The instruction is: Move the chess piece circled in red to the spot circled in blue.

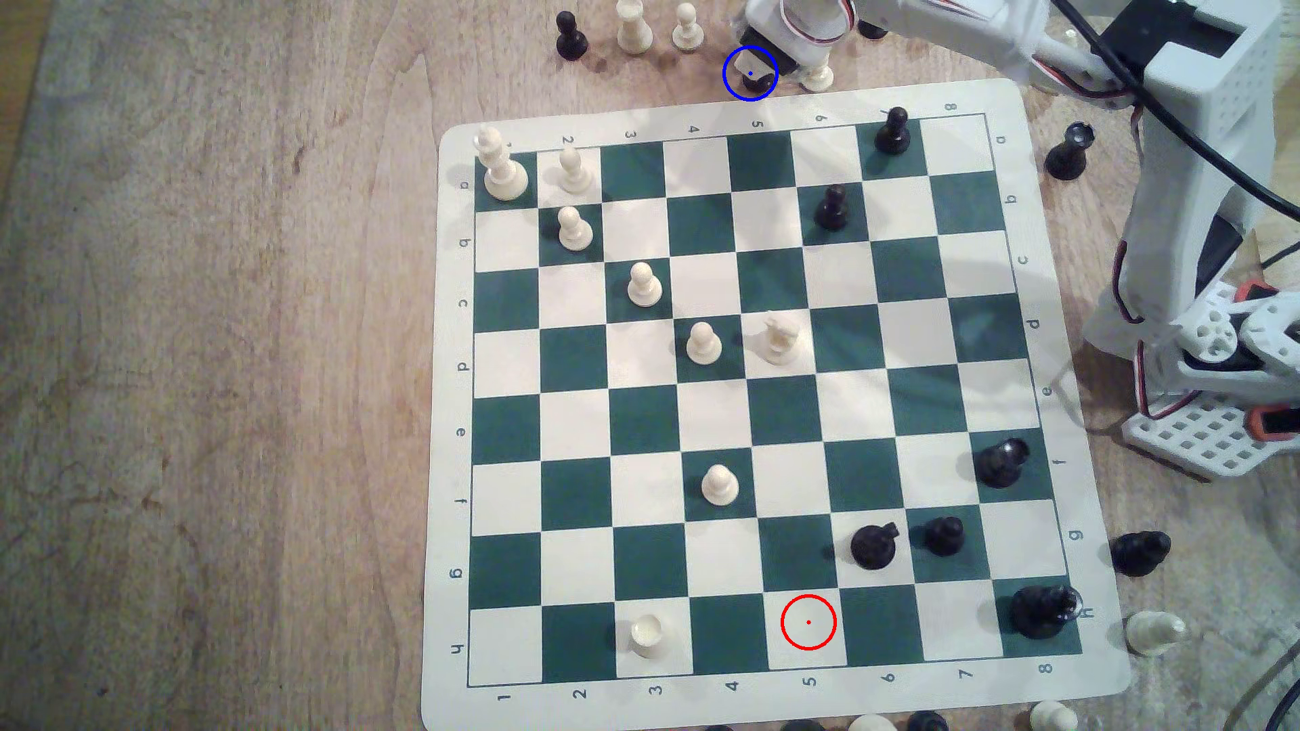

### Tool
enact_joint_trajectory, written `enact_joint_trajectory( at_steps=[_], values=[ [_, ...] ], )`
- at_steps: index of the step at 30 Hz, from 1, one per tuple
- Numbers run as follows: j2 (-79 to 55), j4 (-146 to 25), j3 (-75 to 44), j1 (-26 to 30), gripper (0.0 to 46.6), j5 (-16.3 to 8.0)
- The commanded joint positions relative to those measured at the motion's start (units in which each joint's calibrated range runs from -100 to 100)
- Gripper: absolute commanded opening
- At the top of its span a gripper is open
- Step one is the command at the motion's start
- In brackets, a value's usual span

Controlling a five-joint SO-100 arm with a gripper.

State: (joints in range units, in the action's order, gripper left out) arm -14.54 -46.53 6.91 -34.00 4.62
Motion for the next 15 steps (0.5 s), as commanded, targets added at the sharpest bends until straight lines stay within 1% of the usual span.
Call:
enact_joint_trajectory(
  at_steps=[1, 4, 7, 15],
  values=[
    [0.9, 0.8, -3.1, 0.2, 0.6, 0.0],
    [0.7, 0.9, -3.1, 0.4, 1.6, 0.0],
    [0.7, 1.2, -3.4, 0.4, 5.4, -0.2],
    [1.0, 1.2, -3.1, 0.8, 8.3, -0.3]
  ],
)
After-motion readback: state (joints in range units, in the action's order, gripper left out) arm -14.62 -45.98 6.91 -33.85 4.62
